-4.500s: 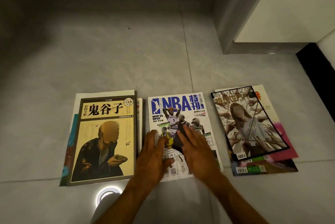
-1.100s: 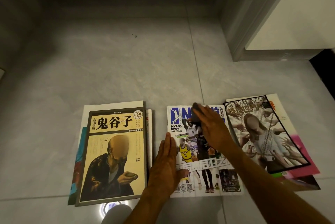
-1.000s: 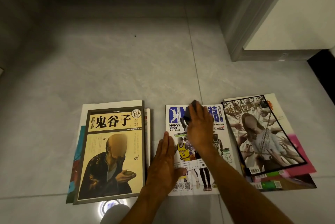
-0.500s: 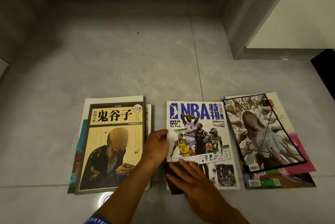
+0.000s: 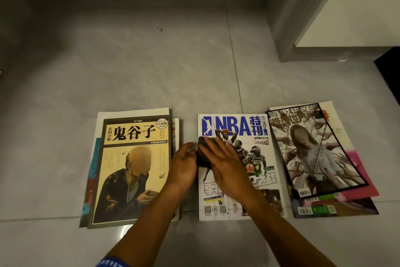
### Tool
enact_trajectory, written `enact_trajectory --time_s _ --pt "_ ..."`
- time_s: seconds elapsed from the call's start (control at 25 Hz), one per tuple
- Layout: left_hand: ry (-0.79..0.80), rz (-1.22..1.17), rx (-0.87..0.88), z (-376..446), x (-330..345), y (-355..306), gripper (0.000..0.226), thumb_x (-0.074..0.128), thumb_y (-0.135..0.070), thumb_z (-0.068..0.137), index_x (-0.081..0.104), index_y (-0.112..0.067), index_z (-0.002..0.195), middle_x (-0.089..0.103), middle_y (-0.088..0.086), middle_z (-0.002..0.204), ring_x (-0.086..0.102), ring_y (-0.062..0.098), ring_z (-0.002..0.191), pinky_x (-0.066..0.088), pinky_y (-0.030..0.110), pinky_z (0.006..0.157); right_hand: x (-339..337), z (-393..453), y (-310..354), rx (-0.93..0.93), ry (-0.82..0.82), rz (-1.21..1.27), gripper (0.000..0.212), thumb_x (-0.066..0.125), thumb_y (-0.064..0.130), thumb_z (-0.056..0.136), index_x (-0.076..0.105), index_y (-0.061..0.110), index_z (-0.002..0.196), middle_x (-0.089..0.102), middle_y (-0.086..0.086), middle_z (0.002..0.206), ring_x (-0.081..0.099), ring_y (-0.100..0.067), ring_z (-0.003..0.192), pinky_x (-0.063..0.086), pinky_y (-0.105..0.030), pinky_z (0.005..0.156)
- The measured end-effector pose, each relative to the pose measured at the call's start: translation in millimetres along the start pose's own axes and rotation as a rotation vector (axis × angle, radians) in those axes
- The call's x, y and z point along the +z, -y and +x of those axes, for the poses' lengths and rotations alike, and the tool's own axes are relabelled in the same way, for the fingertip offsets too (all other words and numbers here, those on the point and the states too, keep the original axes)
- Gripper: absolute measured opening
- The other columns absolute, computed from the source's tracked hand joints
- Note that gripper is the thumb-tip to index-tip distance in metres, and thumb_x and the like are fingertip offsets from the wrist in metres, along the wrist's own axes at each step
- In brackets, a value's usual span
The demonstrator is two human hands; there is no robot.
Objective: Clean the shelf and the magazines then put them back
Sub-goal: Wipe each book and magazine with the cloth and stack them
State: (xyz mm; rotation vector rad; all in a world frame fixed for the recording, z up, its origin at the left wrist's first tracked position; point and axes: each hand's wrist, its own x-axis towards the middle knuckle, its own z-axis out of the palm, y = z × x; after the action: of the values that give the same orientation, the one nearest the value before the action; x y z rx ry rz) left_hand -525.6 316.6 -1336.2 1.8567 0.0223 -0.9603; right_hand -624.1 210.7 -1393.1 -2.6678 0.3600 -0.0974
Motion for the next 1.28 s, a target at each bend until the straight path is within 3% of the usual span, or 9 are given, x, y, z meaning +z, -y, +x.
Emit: enact_trajectory --time_s 0.2,0.36,0.48,0.56,0.72,0.92,1.08,1.2,1.28 --pt "-0.023 0.324 0.208 0 3 14 0.032 0.048 -0.018 0.100 0.054 -0.025 0.131 0.056 0.001 0.136 0.055 0.016 0.119 0.048 0.029 0.094 0 -112 11 -0.256 0.201 -0.092 0.084 0.072 0.022 0.075 0.032 0.031 0.148 0.021 0.007 0.159 0.014 -0.021 0.148 0.015 -0.041 0.118" --pt "-0.002 0.650 0.292 -5 8 25 0.051 0.061 -0.029 0.093 0.045 -0.024 0.141 0.054 -0.001 0.139 0.054 0.018 0.123 0.045 0.031 0.102 -18 -30 -29 -0.079 0.060 0.053 0.073 0.059 0.001 0.087 0.031 0.029 0.148 0.016 0.008 0.158 0.004 -0.019 0.148 0.008 -0.048 0.118" --pt "-0.020 0.778 0.257 -8 12 14 0.052 0.055 -0.034 0.096 0.038 -0.024 0.144 0.051 0.000 0.141 0.053 0.019 0.125 0.043 0.031 0.103 -26 50 -45 0.151 0.013 0.113 0.065 0.054 0.002 0.092 0.030 0.023 0.150 0.020 0.002 0.158 0.008 -0.025 0.148 0.011 -0.054 0.119" --pt "-0.008 0.868 0.251 -13 14 8 0.052 0.052 -0.034 0.097 0.036 -0.022 0.145 0.050 0.002 0.141 0.052 0.020 0.125 0.042 0.031 0.103 -23 59 -46 0.187 -0.019 0.129 0.064 0.051 0.004 0.095 0.027 0.024 0.150 0.019 0.003 0.159 0.007 -0.025 0.148 0.010 -0.052 0.119" --pt "0.024 0.894 0.259 -7 6 4 0.053 0.056 -0.033 0.096 0.037 -0.023 0.144 0.046 0.002 0.144 0.049 0.019 0.128 0.040 0.030 0.105 -13 -26 -38 0.018 -0.027 0.149 0.061 0.048 0.014 0.095 0.026 0.036 0.147 0.010 0.016 0.159 -0.002 -0.013 0.149 0.004 -0.045 0.121" --pt "0.095 1.173 0.534 -2 13 -3 0.056 0.065 -0.027 0.089 0.043 -0.017 0.139 0.015 0.002 0.158 0.019 0.021 0.144 0.022 0.036 0.117 -8 -118 -28 -0.129 0.077 0.080 0.060 0.039 0.023 0.093 0.026 0.045 0.148 0.019 0.020 0.158 0.008 -0.015 0.149 0.012 -0.041 0.120" --pt "0.118 1.149 0.556 1 17 -6 0.056 0.060 -0.027 0.091 0.037 -0.019 0.142 0.028 0.004 0.154 0.024 0.023 0.143 0.019 0.035 0.117 -36 -35 -68 -0.015 -0.012 0.054 0.061 0.053 0.010 0.088 0.043 0.040 0.140 0.019 0.012 0.159 0.011 -0.028 0.147 0.017 -0.055 0.114" --pt "0.164 1.200 0.569 -5 18 -3 0.069 0.058 -0.026 0.092 0.021 -0.025 0.150 0.020 0.008 0.157 0.021 0.028 0.144 0.023 0.039 0.116 -56 26 -71 0.264 -0.095 -0.016 0.060 0.070 -0.004 0.074 0.065 0.030 0.122 0.044 0.000 0.146 0.032 -0.033 0.137 0.029 -0.059 0.111" --pt "0.199 1.221 0.539 -9 19 -8 0.083 0.061 -0.034 0.091 0.006 -0.032 0.153 0.011 0.009 0.159 0.013 0.029 0.147 0.019 0.041 0.117 -49 24 -59 0.295 -0.195 0.045 0.057 0.067 -0.007 0.073 0.066 0.023 0.121 0.056 -0.004 0.134 0.045 -0.033 0.129 0.037 -0.058 0.105"
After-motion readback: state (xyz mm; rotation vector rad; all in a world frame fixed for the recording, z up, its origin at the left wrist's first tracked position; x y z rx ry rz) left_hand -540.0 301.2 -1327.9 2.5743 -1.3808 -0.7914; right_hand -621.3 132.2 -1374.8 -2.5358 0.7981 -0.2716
